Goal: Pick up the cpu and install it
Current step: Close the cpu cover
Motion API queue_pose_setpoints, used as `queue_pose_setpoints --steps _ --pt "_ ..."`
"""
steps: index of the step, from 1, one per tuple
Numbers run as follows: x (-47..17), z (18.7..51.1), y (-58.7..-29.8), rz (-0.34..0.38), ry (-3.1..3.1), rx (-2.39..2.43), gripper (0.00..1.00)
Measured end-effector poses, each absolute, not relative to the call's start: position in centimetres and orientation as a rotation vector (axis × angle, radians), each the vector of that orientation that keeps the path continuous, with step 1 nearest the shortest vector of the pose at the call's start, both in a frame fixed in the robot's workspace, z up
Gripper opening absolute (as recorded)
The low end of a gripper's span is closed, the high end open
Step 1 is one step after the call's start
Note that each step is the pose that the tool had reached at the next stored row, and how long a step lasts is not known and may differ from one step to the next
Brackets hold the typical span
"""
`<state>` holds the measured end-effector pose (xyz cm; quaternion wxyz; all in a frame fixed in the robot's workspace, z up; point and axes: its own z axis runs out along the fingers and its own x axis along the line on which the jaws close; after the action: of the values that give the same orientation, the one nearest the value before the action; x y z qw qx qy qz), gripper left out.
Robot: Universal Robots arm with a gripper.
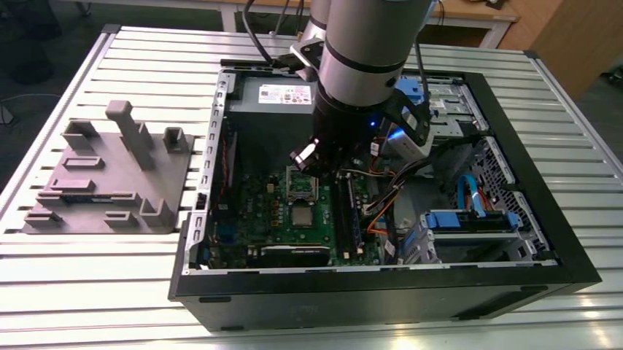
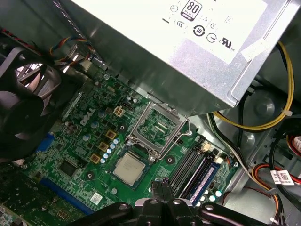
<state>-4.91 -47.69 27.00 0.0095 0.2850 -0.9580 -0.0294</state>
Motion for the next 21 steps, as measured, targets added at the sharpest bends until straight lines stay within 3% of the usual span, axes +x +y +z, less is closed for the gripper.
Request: queue_pose_setpoints --steps 10,14,21 --pt "-4.91 26.99 -47.69 -0.092 -2.992 0.890 0.10" --pt "-4.90 26.94 -47.71 -0.170 -3.002 0.895 0.10" --pt "-4.76 26.35 -47.69 -0.172 -2.964 1.001 0.10"
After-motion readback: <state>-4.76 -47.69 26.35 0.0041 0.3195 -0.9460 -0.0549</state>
